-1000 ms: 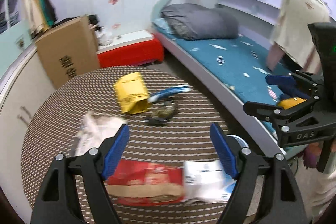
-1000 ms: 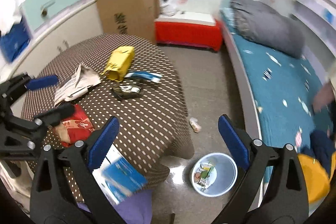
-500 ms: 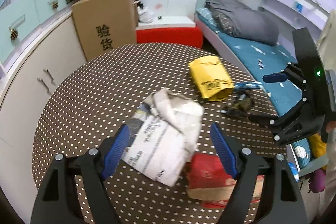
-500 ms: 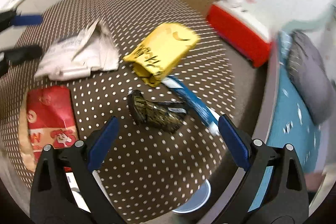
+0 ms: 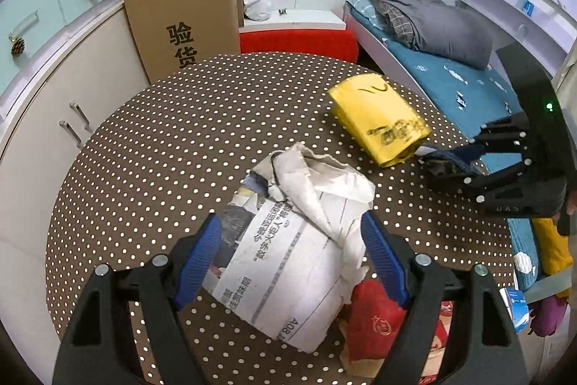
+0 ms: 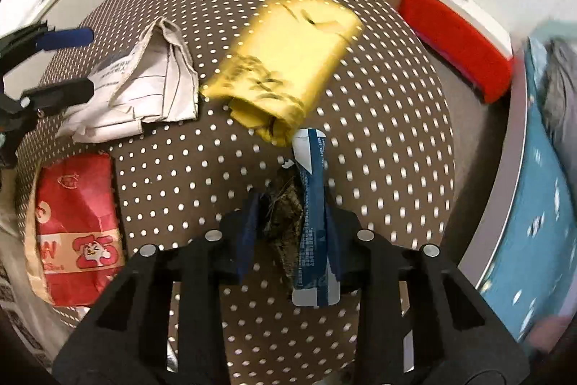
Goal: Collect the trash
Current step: 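Grasp the dark snack pack with the right tool while the left tool grasps the yellow bag, then carry both items to the bucket and release them inside, then move both tools back to the table toward the white tissue box, then grasp the red snack bag with the left tool while the right tool holds the tissue box, then carry the red bag and tissue box over the bucket and open both tools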
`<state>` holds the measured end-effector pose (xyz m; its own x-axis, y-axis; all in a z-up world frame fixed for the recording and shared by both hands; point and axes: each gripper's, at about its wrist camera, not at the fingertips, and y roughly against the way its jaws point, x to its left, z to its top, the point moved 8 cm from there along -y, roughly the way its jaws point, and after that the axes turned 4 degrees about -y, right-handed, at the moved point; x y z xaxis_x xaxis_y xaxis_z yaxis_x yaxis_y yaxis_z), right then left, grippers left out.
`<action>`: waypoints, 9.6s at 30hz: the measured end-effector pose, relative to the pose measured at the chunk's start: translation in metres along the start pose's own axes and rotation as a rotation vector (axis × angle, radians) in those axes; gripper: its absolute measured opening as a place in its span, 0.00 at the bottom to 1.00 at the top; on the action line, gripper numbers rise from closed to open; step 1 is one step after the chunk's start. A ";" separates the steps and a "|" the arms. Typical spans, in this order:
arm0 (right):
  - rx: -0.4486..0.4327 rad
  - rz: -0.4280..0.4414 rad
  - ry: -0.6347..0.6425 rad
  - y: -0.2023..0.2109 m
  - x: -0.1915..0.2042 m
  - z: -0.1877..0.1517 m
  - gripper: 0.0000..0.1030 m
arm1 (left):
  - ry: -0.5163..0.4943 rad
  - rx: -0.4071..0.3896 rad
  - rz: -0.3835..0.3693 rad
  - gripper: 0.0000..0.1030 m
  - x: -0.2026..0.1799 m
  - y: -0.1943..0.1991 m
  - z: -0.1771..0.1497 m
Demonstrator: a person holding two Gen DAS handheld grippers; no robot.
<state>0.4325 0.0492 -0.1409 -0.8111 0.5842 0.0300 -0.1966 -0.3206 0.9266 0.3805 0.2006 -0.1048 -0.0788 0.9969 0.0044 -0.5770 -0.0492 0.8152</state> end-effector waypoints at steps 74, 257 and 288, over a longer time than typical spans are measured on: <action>-0.192 -0.179 -0.998 0.147 -0.154 -0.327 0.27 | -0.500 0.146 -0.317 0.49 -0.415 0.010 -0.025; -0.224 -0.252 -0.844 0.122 -0.018 -0.229 0.60 | -0.379 0.051 -0.255 0.64 -0.214 0.032 -0.064; -0.164 -0.342 -1.327 0.135 -0.120 -0.454 0.62 | -0.723 0.243 -0.369 0.65 -0.466 -0.034 -0.128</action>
<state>0.2532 -0.4027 -0.1900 0.3998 0.8874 0.2296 -0.4153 -0.0480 0.9084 0.3330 -0.2702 -0.2087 0.6673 0.7446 0.0155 -0.2666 0.2194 0.9385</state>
